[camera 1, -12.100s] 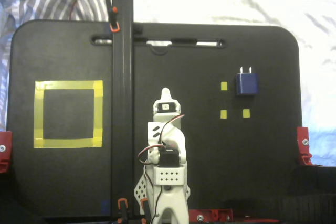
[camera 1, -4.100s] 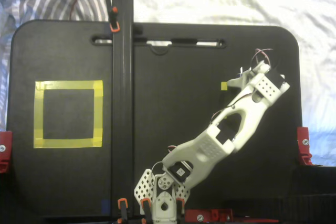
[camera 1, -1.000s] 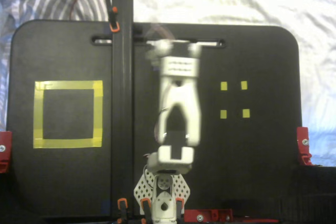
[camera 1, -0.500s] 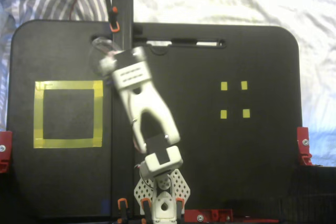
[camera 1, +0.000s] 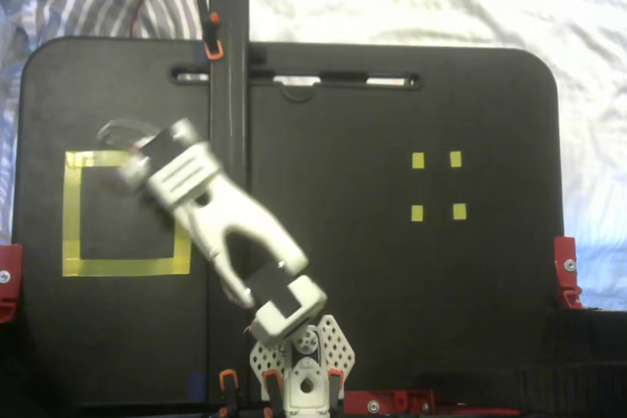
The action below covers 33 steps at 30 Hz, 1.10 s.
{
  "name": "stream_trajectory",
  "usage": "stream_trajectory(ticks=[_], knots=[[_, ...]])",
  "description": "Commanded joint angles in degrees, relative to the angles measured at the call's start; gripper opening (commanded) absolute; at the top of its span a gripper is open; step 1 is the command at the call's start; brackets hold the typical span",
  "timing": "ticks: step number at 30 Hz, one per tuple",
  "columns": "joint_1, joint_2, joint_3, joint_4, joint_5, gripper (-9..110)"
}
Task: Grasp a block and put it in the designated area.
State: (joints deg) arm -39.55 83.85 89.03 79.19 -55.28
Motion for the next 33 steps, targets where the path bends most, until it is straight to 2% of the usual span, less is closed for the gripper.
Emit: stream_trajectory(ticks=[1,7,33], knots=[[-2.55,2.99,0.09,-0.35,1.67,16],[-5.89,2.2,0.18,-0.35,4.39,16],[-8.96,-11.87,0.26,-8.09,6.24,16]])
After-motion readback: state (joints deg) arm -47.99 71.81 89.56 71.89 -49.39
